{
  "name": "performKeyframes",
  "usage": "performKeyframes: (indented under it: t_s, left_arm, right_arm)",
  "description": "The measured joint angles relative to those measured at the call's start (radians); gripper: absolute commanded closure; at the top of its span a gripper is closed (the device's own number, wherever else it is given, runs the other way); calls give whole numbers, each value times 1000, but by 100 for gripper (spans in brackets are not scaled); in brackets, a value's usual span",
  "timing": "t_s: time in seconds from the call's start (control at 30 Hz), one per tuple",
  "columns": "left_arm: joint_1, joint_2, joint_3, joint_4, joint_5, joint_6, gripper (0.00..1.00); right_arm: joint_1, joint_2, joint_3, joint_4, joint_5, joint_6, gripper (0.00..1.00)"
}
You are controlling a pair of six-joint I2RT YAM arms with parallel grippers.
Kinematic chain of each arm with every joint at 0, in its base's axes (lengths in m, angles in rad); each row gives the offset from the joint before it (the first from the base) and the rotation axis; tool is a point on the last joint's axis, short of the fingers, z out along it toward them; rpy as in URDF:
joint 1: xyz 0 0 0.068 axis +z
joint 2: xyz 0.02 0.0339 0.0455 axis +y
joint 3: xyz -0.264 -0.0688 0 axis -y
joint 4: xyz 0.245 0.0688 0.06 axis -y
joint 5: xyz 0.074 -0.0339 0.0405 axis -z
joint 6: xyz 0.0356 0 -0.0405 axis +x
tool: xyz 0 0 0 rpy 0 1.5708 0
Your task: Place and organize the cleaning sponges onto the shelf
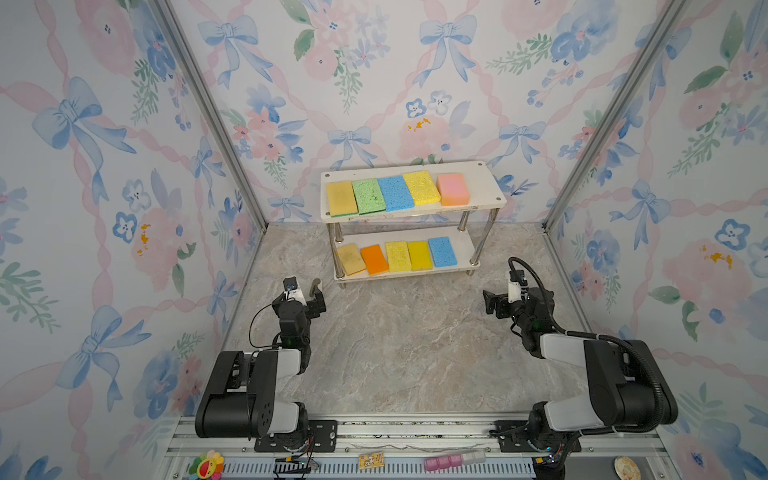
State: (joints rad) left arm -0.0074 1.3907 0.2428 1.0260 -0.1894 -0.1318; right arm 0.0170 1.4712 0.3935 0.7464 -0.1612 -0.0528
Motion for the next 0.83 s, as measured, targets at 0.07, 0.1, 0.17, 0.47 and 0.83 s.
performKeyframes:
  t_s: [0.07,0.1,0.17,0.47,0.83]
  left_arm:
    - [-6,24,-13,69,42,2,2]
    - [-13,51,-19,112,65,10,2]
    - [-28,109,-33,178,105,28,2]
    - [-60,159,-59,289,92,47,2]
    - [-74,159,-59,298,66,54,2]
  right_arm:
    - [0,34,-17,72,10,1,3]
    - [-1,55,-22,102,16,4,3]
    - [-3,72,-26,113,35,11,3]
    - [-3,73,-13,140,112,42,3]
    - [-3,73,-12,141,132,45,3]
